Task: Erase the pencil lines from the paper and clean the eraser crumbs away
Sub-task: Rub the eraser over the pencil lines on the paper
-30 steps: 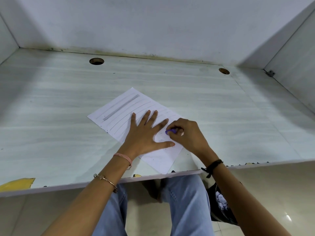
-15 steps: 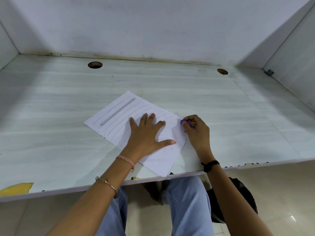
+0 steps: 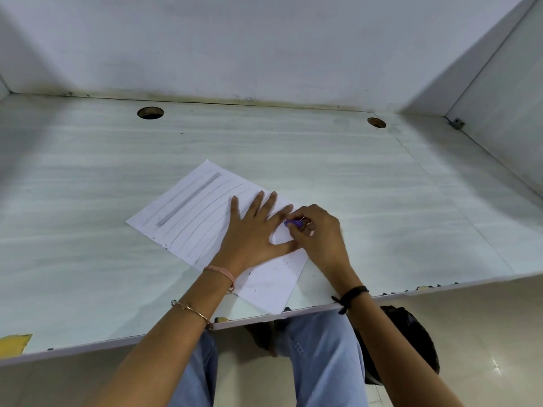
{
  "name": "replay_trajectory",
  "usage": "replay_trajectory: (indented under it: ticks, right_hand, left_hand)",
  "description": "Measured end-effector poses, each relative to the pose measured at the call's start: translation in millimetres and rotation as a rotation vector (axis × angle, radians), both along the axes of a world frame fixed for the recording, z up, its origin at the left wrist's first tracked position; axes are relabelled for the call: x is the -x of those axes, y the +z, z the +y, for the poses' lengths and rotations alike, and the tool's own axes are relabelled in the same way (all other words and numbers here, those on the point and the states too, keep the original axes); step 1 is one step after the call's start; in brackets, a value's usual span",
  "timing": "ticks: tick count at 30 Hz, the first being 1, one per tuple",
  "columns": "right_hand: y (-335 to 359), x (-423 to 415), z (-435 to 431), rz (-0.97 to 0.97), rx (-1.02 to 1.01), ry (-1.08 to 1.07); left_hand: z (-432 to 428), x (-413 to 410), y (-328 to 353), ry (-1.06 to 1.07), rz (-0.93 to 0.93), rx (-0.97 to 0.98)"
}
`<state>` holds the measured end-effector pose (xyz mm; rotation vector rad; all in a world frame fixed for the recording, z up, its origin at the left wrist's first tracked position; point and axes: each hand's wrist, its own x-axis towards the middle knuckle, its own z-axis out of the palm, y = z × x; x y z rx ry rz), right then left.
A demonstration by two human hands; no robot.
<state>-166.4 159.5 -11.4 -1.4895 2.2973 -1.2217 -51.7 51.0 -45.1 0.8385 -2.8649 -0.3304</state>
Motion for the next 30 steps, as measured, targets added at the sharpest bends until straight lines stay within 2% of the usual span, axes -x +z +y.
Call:
replay_trajectory:
  ticks: [5, 10, 14, 19, 24, 28, 30]
  right_hand:
    - [11.5, 29.1, -6.1, 0.007, -0.057, -0.18]
    - [15.6, 2.8, -5.9, 0.085, -0.113, 0.029]
    - [19.0, 31.5, -8.0, 0.066, -0.121, -0.152]
    - [19.6, -1.2, -10.0, 0.107, -0.16, 0.044]
    - [22.4, 30.5, -13.1, 0.096, -0.178, -0.156]
    - [19.3, 0.0, -17.1, 0.158, -0.191, 0.001]
    - [18.5, 7.2, -12.8, 0.143, -0.185, -0.015]
  left_hand:
    - [-1.7, 0.5, -2.1, 0.002, -0.012, 0.005]
    - [-1.2, 0.8, -3.4, -0.006, -0.017, 0.023]
    - [-1.7, 0.2, -2.0, 0.002, 0.003, 0.003]
    - [-0.1, 1.2, -1.6, -0.007, -0.004, 0.023]
    - [-1.1, 0.5, 0.5, 0.001, -0.026, 0.005]
    - [-0.5, 1.4, -1.7, -0.006, -0.023, 0.032]
    - [-1.1, 1.1, -1.2, -0.005, -0.02, 0.013]
